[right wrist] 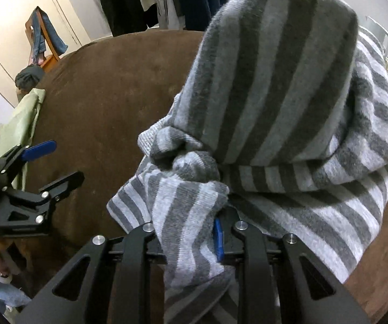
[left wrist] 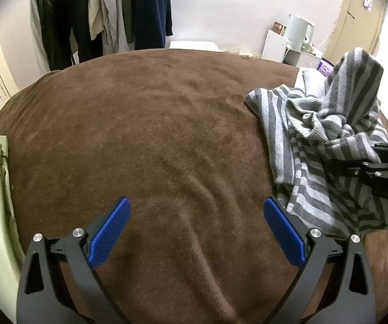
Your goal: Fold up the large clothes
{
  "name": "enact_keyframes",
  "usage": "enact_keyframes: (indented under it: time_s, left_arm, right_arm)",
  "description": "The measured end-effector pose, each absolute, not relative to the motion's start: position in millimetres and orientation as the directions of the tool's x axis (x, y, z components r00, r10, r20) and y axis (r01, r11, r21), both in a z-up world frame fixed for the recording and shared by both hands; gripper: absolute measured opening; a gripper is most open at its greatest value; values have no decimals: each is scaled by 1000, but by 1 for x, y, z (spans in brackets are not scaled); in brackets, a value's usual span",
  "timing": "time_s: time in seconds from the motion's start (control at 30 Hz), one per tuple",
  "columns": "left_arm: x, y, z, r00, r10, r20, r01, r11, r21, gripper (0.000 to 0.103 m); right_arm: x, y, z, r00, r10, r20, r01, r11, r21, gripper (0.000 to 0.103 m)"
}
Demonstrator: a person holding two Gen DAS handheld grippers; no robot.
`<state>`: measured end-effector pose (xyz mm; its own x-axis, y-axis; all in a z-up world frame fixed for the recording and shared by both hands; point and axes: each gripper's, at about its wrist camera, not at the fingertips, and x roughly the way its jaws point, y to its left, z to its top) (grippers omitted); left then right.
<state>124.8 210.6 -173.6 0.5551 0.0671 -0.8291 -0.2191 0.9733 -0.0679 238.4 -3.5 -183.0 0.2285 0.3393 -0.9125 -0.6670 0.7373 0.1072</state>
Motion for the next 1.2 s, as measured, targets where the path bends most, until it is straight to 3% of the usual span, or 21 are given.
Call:
enact_keyframes:
  time_s: [0.13, 0.2, 0.27, 0.33, 0.37, 0.57, 0.73, 0.93, 1.2]
  left_arm:
    - [129, 215, -174, 554, 68, -830, -213, 975, -62, 97]
    - [132, 219, -173, 553, 66, -831, -215, 974, -65, 97]
    - [131, 221, -171, 553, 69, -830, -217, 974, -63, 97]
    - [132, 225, -170, 554, 73, -829, -220, 974, -61, 97]
    - [132, 227, -170, 555, 76, -828, -222, 973, -60, 97]
    - [129, 241, -166, 563, 79, -823, -250, 965, -79, 97]
    - [128, 235, -156, 601, 22, -799, -207, 970, -129, 97]
    - [138, 200, -126, 660, -154, -736, -46, 969, -244, 97]
    - [169, 133, -103, 659, -300, -689, 163, 952, -258, 96]
  right_arm:
    - [243, -8, -182, 217, 348, -912, -661, 740, 125, 24]
    - [247, -11, -179, 206, 361, -910, -659, 738, 143, 30]
    - [248, -12, -173, 178, 388, -904, -664, 726, 180, 45]
    - [244, -12, -166, 125, 451, -884, -679, 689, 255, 73]
    - [241, -10, -165, 118, 461, -879, -687, 678, 263, 76]
    - [225, -22, -149, 47, 552, -832, -703, 610, 366, 77]
    - [218, -45, -110, 154, 584, -797, -719, 619, 315, 77]
    - [240, -89, -81, 337, 567, -751, -656, 714, 245, 77]
    - [303, -132, -82, 491, 464, -737, -537, 828, 163, 74]
